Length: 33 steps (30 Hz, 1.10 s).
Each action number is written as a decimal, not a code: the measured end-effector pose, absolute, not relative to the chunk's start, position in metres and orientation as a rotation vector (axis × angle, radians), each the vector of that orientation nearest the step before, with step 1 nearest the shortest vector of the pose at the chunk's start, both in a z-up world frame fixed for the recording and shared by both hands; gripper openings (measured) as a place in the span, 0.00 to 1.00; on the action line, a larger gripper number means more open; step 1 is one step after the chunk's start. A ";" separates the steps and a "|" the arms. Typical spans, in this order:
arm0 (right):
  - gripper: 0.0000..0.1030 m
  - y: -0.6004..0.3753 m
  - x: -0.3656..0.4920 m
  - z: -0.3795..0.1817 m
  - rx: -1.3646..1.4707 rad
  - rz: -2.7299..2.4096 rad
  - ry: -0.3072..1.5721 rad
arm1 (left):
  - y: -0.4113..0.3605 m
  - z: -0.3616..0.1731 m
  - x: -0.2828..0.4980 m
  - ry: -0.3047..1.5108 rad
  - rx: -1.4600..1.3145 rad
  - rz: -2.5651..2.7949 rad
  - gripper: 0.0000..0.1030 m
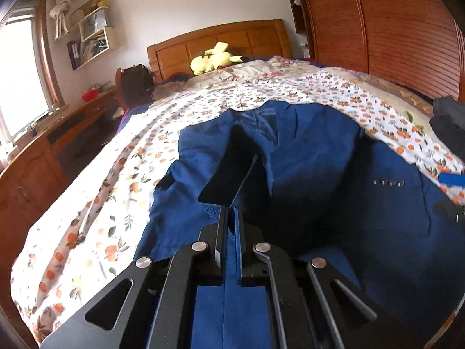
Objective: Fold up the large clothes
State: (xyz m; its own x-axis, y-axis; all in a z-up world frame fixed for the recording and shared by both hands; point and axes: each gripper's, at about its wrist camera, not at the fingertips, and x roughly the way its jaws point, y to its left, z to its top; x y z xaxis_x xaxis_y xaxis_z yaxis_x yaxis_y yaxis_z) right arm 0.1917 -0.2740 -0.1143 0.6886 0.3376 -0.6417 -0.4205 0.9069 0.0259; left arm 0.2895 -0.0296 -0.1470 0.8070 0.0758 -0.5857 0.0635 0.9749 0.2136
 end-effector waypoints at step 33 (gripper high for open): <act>0.55 -0.223 0.201 -0.122 -0.193 0.445 0.706 | 0.023 -0.166 0.217 0.661 0.108 -0.020 0.46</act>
State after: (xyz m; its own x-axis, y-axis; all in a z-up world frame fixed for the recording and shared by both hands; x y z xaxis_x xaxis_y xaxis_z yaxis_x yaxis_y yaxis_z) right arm 0.2014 -0.2229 -0.1223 0.6727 0.3287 -0.6629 -0.4568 0.8893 -0.0226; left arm 0.2170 0.0229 -0.1661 0.7891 0.0157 -0.6140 0.0532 0.9942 0.0938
